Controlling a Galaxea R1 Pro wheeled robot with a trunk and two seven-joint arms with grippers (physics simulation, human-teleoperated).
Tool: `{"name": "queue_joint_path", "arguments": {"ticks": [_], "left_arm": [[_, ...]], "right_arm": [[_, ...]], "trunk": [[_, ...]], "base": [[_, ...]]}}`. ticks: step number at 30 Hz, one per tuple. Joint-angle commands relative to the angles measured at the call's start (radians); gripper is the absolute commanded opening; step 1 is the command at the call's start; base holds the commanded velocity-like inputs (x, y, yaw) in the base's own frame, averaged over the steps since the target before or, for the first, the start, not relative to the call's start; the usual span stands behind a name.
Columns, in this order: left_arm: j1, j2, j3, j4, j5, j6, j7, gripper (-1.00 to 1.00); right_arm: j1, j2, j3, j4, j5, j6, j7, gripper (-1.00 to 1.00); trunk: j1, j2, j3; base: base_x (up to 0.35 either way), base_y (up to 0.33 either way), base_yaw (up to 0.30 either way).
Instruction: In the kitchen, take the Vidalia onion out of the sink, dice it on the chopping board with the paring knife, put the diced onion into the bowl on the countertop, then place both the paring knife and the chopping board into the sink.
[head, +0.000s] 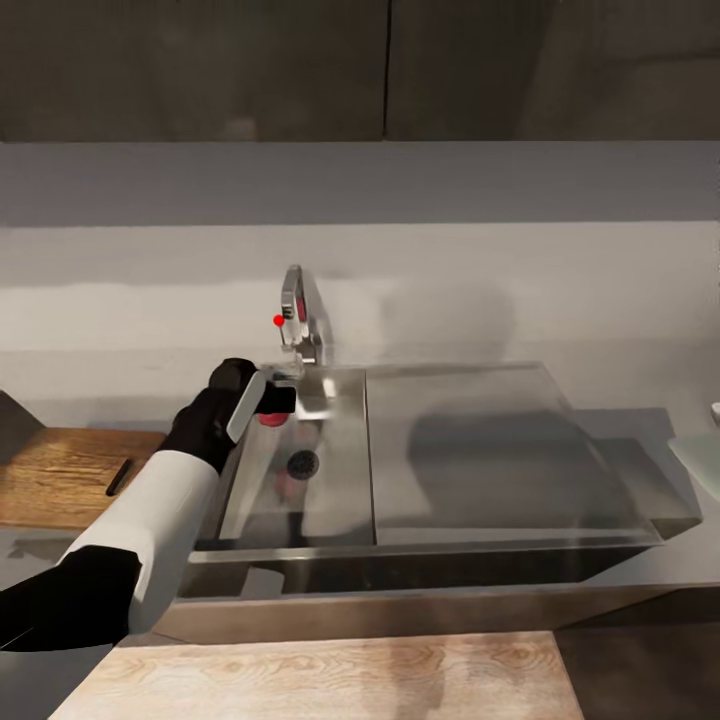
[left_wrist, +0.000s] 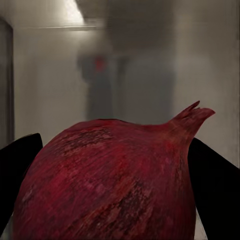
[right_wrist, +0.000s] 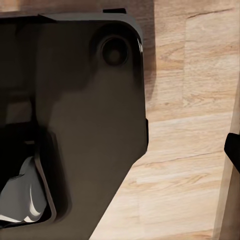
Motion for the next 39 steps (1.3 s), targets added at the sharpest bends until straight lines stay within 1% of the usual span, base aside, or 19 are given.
{"name": "queue_joint_path", "arguments": {"ticks": [1, 9, 14, 24, 25, 32, 39], "left_arm": [[-0.001, 0.000, -0.002, -0.008, 0.010, 0.003, 0.011, -1.00], [-0.001, 0.001, -0.002, -0.047, 0.010, 0.005, 0.011, -1.00], [-0.001, 0.002, -0.002, -0.076, 0.011, 0.006, 0.011, -1.00], [-0.001, 0.002, -0.002, -0.085, 0.012, 0.006, 0.011, -1.00], [-0.001, 0.002, -0.001, -0.097, 0.012, 0.006, 0.011, -1.00], [-0.001, 0.003, -0.001, -0.156, 0.014, 0.008, 0.011, -1.00], [-0.001, 0.007, 0.001, -0.163, 0.015, 0.008, 0.011, -1.00]], "right_arm": [[-0.001, 0.000, -0.008, 0.001, 0.011, -0.003, -0.004, 1.00], [-0.001, 0.000, -0.008, 0.000, 0.011, -0.003, -0.004, 1.00], [-0.001, 0.000, -0.008, 0.000, 0.011, -0.003, -0.004, 1.00], [-0.001, -0.001, -0.008, -0.001, 0.011, -0.005, -0.004, 1.00], [-0.001, -0.001, -0.008, -0.001, 0.011, -0.005, -0.004, 1.00], [-0.001, -0.001, -0.008, 0.000, 0.011, -0.005, -0.004, 1.00], [-0.001, -0.001, -0.008, -0.001, 0.011, -0.006, -0.004, 1.00]], "trunk": [[0.000, -0.001, 0.000], [0.000, -0.001, 0.013], [0.000, -0.001, 0.021], [0.000, -0.001, 0.037], [0.000, -0.001, 0.038], [0.000, -0.001, 0.049], [0.000, -0.001, 0.060]], "base": [[0.000, 0.000, 0.000], [-0.007, 0.001, 0.000], [-0.206, 0.098, 0.000], [-0.271, 0.192, 0.000], [-0.179, 0.240, 0.000], [-0.048, 0.286, 0.000], [-0.002, 0.305, 0.000]]}}
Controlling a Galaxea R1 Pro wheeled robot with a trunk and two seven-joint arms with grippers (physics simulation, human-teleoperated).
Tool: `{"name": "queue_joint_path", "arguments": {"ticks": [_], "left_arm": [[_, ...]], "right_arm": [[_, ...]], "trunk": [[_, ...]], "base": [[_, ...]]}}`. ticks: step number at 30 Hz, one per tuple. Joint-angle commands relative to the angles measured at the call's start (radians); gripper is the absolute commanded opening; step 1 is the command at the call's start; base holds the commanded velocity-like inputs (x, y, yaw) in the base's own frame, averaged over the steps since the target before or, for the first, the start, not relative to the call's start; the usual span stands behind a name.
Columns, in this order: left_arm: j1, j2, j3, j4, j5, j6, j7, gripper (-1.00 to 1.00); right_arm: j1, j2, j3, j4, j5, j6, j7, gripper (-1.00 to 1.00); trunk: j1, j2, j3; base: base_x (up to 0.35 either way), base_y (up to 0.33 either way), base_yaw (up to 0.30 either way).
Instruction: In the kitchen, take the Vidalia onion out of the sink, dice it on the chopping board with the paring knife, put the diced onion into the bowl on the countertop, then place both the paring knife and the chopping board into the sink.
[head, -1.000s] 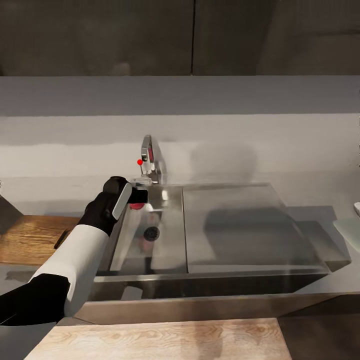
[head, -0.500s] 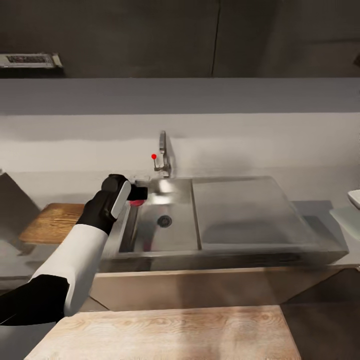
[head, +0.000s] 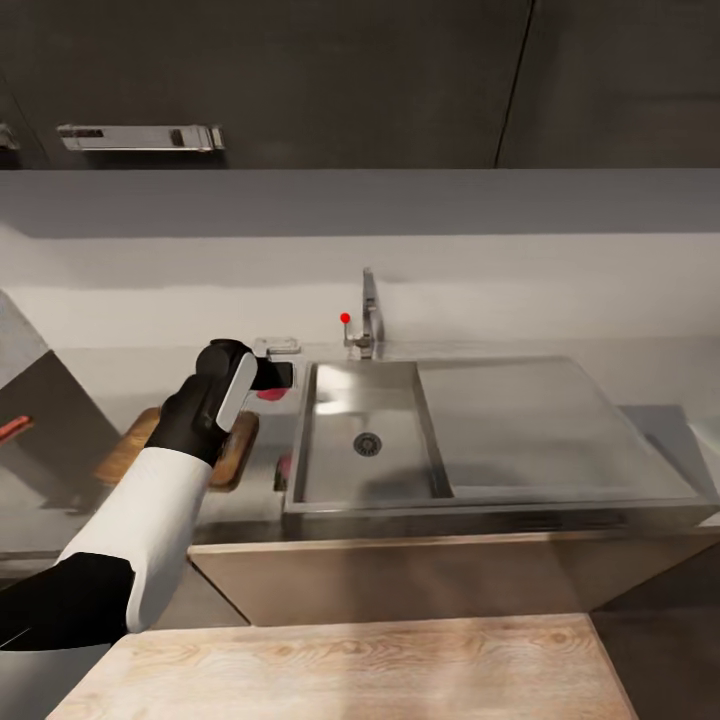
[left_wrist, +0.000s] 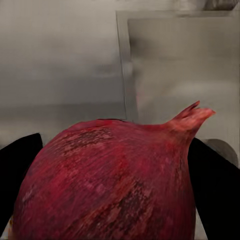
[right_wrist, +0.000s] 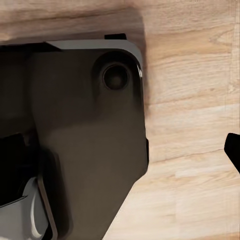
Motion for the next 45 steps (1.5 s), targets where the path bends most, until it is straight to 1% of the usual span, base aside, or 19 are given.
{"name": "queue_joint_path", "arguments": {"ticks": [1, 6, 11, 18, 22, 33, 38, 45], "left_arm": [[-0.001, 0.001, -0.002, 0.001, 0.010, 0.003, 0.010, -1.00], [-0.001, 0.001, -0.002, 0.008, 0.010, 0.003, 0.010, -1.00], [-0.001, 0.002, -0.001, 0.019, 0.010, 0.003, 0.010, -1.00], [-0.001, 0.001, -0.001, 0.029, 0.010, 0.003, 0.010, -1.00], [-0.001, 0.001, -0.001, 0.042, 0.010, 0.002, 0.010, -1.00], [-0.001, 0.000, -0.001, 0.074, 0.009, 0.001, 0.010, -1.00], [-0.001, -0.002, -0.003, 0.092, 0.009, 0.001, 0.010, -1.00], [-0.001, -0.011, -0.006, 0.120, 0.007, 0.001, 0.010, -1.00]], "right_arm": [[0.000, 0.000, -0.008, 0.000, 0.010, -0.003, -0.005, 1.00], [0.000, 0.000, -0.008, 0.000, 0.010, -0.003, -0.005, 1.00], [0.000, 0.000, -0.008, 0.000, 0.010, -0.003, -0.005, 1.00], [0.000, 0.002, -0.008, 0.000, 0.010, -0.003, -0.005, 1.00], [0.000, 0.002, -0.008, 0.000, 0.010, -0.003, -0.005, 1.00], [0.000, 0.002, -0.008, 0.001, 0.010, -0.003, -0.008, 1.00], [0.000, 0.002, -0.008, 0.001, 0.010, -0.003, -0.008, 1.00], [0.000, 0.002, -0.008, 0.000, 0.010, -0.003, -0.008, 1.00]], "trunk": [[0.000, -0.001, 0.000], [0.000, -0.001, 0.008], [0.000, -0.001, 0.016], [0.000, -0.001, 0.026], [0.000, -0.001, 0.031], [0.000, -0.001, 0.039], [0.000, -0.001, 0.039], [0.000, -0.001, 0.038]], "base": [[-0.007, 0.305, 0.000], [-0.074, 0.299, 0.000], [-0.211, 0.230, 0.036], [-0.248, 0.200, 0.175], [-0.104, 0.154, 0.209], [0.108, 0.065, 0.199], [0.185, -0.070, 0.028], [0.025, -0.017, 0.002]]}}
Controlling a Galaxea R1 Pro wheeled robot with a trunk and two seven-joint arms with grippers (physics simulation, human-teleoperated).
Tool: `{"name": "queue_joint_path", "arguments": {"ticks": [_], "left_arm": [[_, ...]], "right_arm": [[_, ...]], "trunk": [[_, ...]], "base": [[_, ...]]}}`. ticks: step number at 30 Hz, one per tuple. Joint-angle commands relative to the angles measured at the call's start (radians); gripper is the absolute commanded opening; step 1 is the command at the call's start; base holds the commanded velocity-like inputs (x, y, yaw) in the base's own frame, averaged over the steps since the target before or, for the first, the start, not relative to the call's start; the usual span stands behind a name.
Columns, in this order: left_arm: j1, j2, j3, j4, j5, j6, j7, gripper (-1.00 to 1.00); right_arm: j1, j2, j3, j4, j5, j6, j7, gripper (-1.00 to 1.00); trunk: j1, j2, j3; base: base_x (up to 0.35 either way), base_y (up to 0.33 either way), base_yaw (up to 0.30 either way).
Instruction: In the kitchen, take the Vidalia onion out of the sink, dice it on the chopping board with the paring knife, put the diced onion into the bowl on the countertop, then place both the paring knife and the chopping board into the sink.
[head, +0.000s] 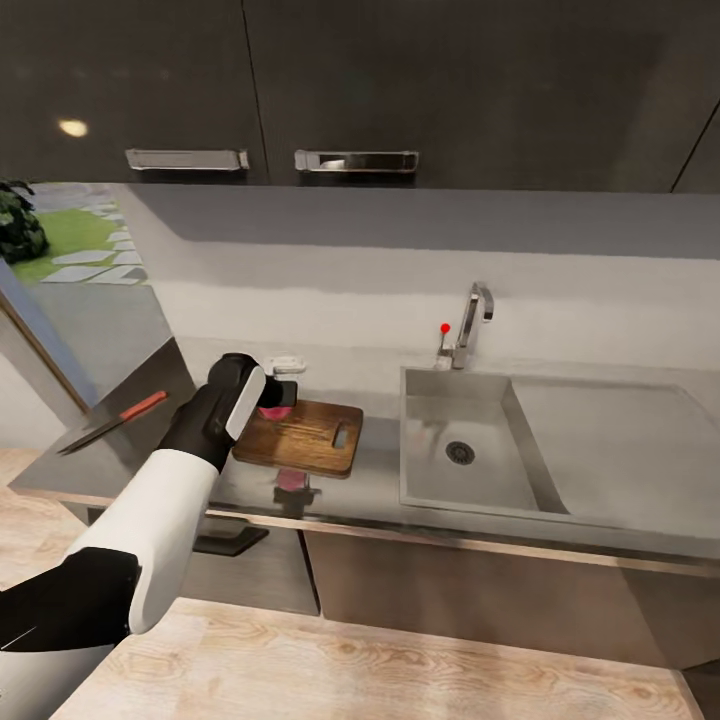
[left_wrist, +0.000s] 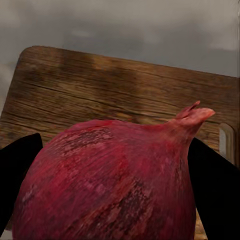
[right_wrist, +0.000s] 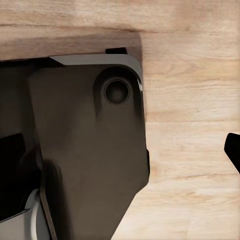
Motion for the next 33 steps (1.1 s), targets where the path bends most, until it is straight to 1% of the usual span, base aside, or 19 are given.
{"name": "queue_joint_path", "arguments": {"ticks": [1, 5, 10, 19, 33], "left_arm": [[-0.001, -0.003, -0.002, 0.001, 0.008, 0.003, 0.011, -1.00], [-0.001, -0.008, -0.002, 0.021, 0.008, 0.001, 0.011, -1.00], [-0.001, -0.009, -0.002, 0.034, 0.007, 0.000, 0.011, -1.00], [-0.001, -0.009, -0.002, 0.081, 0.007, -0.003, 0.009, -1.00], [-0.001, -0.009, -0.002, 0.088, 0.007, -0.004, 0.009, -1.00]], "right_arm": [[-0.001, 0.000, -0.008, 0.001, 0.010, -0.003, -0.004, 1.00], [-0.001, 0.000, -0.008, 0.000, 0.011, -0.003, -0.004, 1.00], [-0.001, 0.000, -0.008, 0.001, 0.011, -0.003, -0.004, 1.00], [-0.001, 0.000, -0.008, 0.001, 0.011, -0.002, -0.004, 1.00], [-0.001, 0.000, -0.008, 0.000, 0.011, -0.001, -0.004, 1.00]], "trunk": [[0.000, -0.001, -0.002], [0.000, -0.001, -0.005], [0.000, -0.001, -0.008], [0.000, -0.001, -0.013], [0.000, -0.001, -0.020]], "base": [[0.003, -0.036, 0.000], [0.016, -0.056, 0.000], [0.007, -0.016, 0.000], [0.000, 0.000, 0.000], [0.003, 0.000, 0.000]]}}
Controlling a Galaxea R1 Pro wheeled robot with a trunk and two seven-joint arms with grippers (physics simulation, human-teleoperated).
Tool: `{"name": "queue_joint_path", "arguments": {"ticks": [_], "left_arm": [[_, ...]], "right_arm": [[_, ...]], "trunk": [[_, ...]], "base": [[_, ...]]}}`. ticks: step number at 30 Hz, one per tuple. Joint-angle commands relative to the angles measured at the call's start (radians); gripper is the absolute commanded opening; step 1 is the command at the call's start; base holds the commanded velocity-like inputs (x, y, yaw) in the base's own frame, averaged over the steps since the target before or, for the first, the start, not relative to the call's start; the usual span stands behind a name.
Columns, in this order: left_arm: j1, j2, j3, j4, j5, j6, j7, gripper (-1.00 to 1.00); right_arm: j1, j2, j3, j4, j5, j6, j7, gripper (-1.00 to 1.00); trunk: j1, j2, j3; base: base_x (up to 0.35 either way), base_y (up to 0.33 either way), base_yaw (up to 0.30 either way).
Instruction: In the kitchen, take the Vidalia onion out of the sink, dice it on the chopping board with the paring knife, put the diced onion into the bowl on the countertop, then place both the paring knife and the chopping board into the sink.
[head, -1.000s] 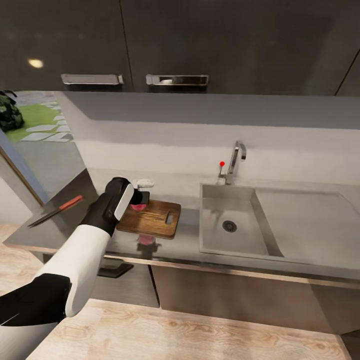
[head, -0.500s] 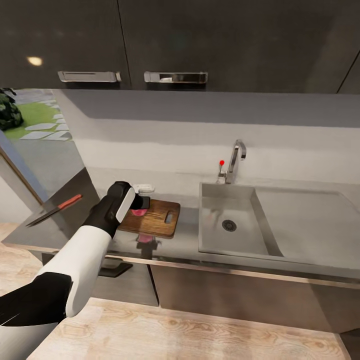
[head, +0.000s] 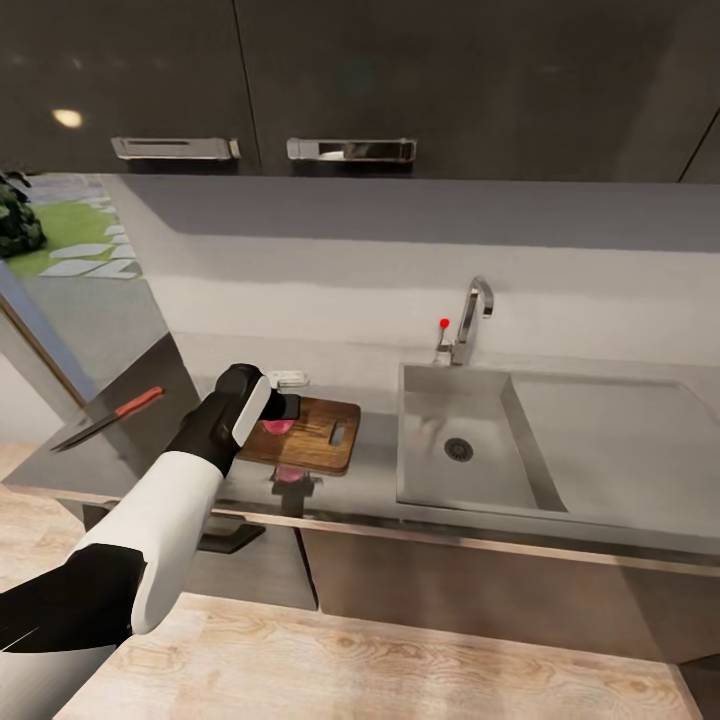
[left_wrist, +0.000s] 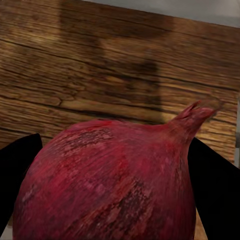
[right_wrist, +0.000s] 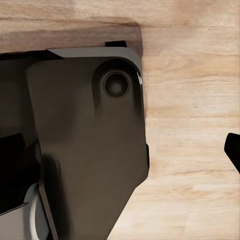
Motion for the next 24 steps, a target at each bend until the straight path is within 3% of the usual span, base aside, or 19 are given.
{"name": "queue_joint_path", "arguments": {"ticks": [1, 24], "left_arm": [[-0.001, 0.000, -0.002, -0.001, 0.010, 0.003, 0.010, -1.00], [-0.001, -0.001, -0.002, 0.023, 0.010, 0.002, 0.009, -1.00]], "right_arm": [[-0.001, 0.000, -0.008, 0.001, 0.010, -0.003, -0.004, 1.00], [-0.001, 0.002, -0.008, 0.001, 0.010, -0.003, -0.004, 1.00]], "trunk": [[0.000, -0.001, -0.002], [0.000, -0.001, -0.013]], "base": [[0.051, 0.000, 0.000], [0.036, 0.000, 0.000]]}}
